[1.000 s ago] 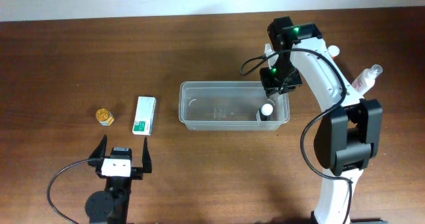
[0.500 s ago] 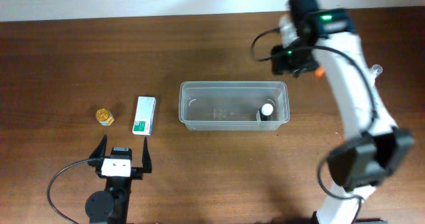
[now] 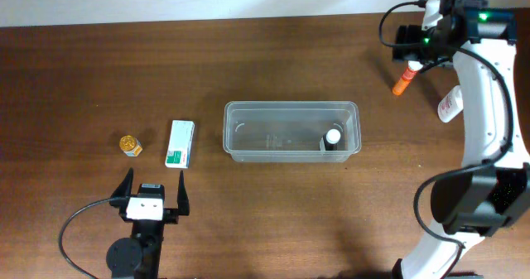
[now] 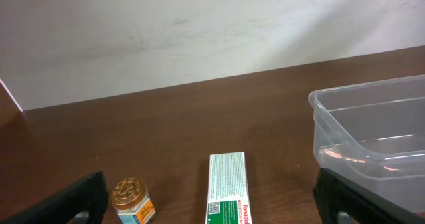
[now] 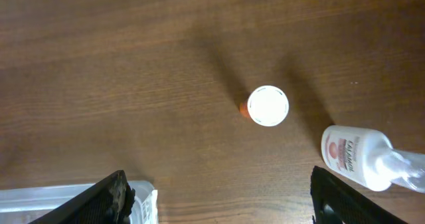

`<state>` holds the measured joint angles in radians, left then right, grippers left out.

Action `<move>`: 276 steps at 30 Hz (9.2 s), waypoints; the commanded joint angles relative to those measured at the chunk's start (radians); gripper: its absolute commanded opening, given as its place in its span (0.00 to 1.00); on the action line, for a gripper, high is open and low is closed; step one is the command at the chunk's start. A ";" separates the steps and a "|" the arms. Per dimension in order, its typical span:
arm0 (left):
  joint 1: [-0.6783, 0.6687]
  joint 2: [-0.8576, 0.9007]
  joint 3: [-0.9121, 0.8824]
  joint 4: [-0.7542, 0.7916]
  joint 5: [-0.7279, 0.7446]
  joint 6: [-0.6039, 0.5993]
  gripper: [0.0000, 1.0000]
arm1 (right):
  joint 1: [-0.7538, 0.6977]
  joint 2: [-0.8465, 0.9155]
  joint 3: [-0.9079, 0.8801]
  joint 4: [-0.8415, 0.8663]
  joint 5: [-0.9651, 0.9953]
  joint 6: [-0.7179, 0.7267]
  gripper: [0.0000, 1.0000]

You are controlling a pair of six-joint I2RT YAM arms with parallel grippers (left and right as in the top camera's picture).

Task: Pack container
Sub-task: 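Open the right gripper and move it back toward the white pump bottle, then lower the right gripper onto the white pump bottle and grasp it, then lift the white pump bottle and carry it over the container, then lower the pump bottle into the container beside the dark bottle and release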

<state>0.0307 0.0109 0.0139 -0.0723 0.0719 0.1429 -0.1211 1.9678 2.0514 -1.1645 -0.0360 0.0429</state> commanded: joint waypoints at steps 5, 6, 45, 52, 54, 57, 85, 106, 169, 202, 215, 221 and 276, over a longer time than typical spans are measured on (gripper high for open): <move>0.006 -0.006 -0.005 -0.003 0.011 0.016 0.99 | -0.010 0.081 -0.005 0.018 0.114 -0.012 0.82; 0.006 -0.006 -0.005 -0.003 0.011 0.016 0.99 | -0.011 0.090 -0.005 0.025 0.114 -0.012 0.82; 0.006 -0.006 -0.005 -0.003 0.011 0.016 0.99 | -0.375 0.037 -0.005 -0.010 0.044 0.220 0.95; 0.006 -0.006 -0.005 -0.003 0.011 0.016 0.99 | -0.396 0.059 -0.006 0.002 -0.154 -0.055 0.95; 0.006 -0.006 -0.005 -0.003 0.011 0.016 0.99 | -0.396 0.070 -0.006 0.001 -0.141 -0.130 0.95; 0.006 -0.006 -0.005 -0.003 0.011 0.016 0.99 | -0.396 0.097 -0.012 -0.007 -0.129 -0.237 0.95; 0.006 -0.006 -0.005 -0.003 0.011 0.016 1.00 | -0.398 0.121 -0.286 0.201 -0.126 -0.432 0.94; 0.006 -0.006 -0.005 -0.003 0.011 0.016 0.99 | -0.397 0.172 -0.285 0.255 -0.177 -0.454 0.84; 0.006 -0.006 -0.005 -0.003 0.011 0.016 0.99 | -0.396 0.169 0.089 -0.050 -0.384 -0.329 0.25; 0.006 -0.006 -0.005 -0.003 0.011 0.016 0.99 | 0.117 0.013 0.320 -0.416 -0.238 -0.156 0.27; 0.006 -0.006 -0.005 -0.003 0.011 0.016 0.99 | 0.313 0.021 0.230 -0.390 -0.209 -0.084 0.27; 0.006 -0.006 -0.005 -0.003 0.011 0.016 0.99 | 0.380 0.021 0.072 -0.257 -0.209 0.005 0.27; 0.006 -0.006 -0.005 -0.003 0.011 0.016 0.99 | 0.437 0.021 -0.360 0.096 -0.128 0.123 0.32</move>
<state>0.0307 0.0109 0.0139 -0.0719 0.0719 0.1425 0.3058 1.9934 1.6966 -1.0760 -0.1905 0.1585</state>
